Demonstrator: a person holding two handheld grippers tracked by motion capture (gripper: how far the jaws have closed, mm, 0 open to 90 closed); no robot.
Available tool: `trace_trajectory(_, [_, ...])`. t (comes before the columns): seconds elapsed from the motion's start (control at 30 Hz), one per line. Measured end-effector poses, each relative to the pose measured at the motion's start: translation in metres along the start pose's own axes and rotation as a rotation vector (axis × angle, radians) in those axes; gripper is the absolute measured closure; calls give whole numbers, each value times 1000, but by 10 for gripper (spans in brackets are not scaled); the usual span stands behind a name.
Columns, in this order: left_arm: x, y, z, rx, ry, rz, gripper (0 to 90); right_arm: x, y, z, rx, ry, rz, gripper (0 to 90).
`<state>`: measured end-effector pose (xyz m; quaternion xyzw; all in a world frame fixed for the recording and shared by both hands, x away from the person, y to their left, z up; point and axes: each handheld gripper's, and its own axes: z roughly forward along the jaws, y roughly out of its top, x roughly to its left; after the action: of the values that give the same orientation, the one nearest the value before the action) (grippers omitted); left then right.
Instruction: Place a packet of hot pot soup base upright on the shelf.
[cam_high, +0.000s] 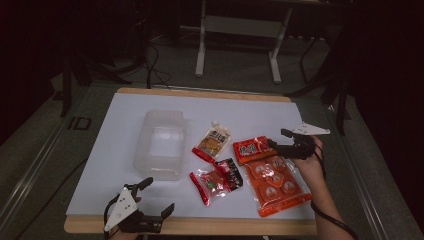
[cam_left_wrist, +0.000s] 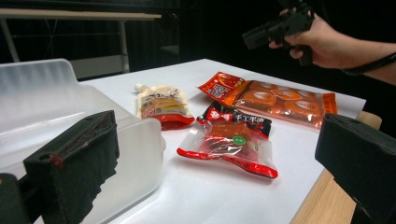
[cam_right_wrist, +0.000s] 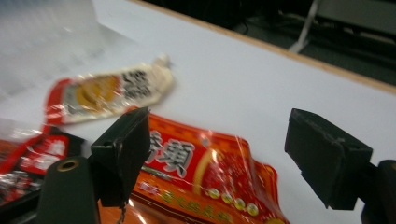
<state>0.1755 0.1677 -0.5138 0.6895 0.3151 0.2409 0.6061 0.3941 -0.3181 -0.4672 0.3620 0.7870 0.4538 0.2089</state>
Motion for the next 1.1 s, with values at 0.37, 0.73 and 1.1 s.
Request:
trace_trajectory(0.37, [-3, 1, -2, 3, 0, 14, 1, -22, -29, 27, 125, -42, 49, 225])
trace_trajectory(0.73, [1, 1, -3, 10, -3, 14, 1, -34, -50, 47, 211, -56, 117, 254])
trace_trajectory(1.1, [1, 0, -4, 16, -10, 7, 1, -26, -51, 47, 242, -67, 150, 344])
